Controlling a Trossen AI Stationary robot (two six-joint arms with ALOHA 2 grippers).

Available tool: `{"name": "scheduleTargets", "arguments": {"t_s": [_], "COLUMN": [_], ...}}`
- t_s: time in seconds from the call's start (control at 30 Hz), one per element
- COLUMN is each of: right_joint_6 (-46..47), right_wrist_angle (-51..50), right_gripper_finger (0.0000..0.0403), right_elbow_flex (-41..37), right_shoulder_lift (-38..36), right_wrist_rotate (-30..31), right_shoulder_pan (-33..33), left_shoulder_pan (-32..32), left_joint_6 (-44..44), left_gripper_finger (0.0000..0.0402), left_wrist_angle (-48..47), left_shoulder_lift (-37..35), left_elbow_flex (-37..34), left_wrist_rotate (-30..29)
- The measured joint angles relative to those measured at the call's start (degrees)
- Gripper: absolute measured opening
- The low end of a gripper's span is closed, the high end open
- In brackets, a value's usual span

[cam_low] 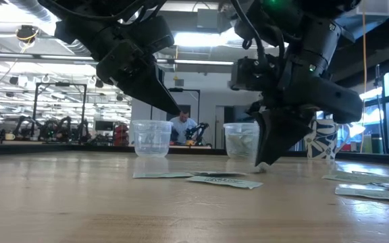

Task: Pick and place Stevia / Truvia into bins
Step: Put the stevia packet into the right transparent container

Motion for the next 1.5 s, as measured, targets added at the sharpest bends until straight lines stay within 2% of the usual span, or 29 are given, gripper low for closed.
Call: {"name": "scheduleTargets", "arguments": {"t_s": [0.33,0.5,0.7,0.87,1.07,1.27,1.5], "right_joint_6": [-1.66,-4.78,-7.64,-10.49,-10.43,-8.84,-6.28], "right_wrist_angle": [-7.76,-10.82,-9.62,-8.12,-7.65,-5.54,-5.5], "right_gripper_finger": [0.0001,0.0001,0.0,0.0,0.0,0.0,0.0], "right_elbow_flex": [3.64,4.2,4.34,4.33,4.29,4.29,4.29], "right_shoulder_lift": [-11.68,-18.58,-23.21,-22.33,-18.08,-11.47,-6.49], "right_wrist_rotate": [8.41,16.99,17.62,17.11,13.2,11.47,10.27], "right_shoulder_pan": [-3.05,-9.03,-19.07,-26.76,-33.78,-37.28,-38.42], "left_shoulder_pan": [0.02,0.02,0.01,0.0,0.0,0.0,0.0], "left_joint_6": [-0.02,-0.02,-0.01,0.0,0.04,0.04,0.04], "left_gripper_finger": [0.0088,0.0088,0.0088,0.0088,0.0088,0.0088,0.0088], "left_wrist_angle": [0.0,0.09,0.02,0.02,0.0,-0.04,-0.15], "left_shoulder_lift": [0.0,-0.01,-0.01,-0.01,-0.01,-0.01,-0.01], "left_elbow_flex": [0.0,0.0,0.0,0.0,0.0,0.0,0.0], "left_wrist_rotate": [0.02,0.0,0.01,0.0,0.0,0.0,0.0]}}
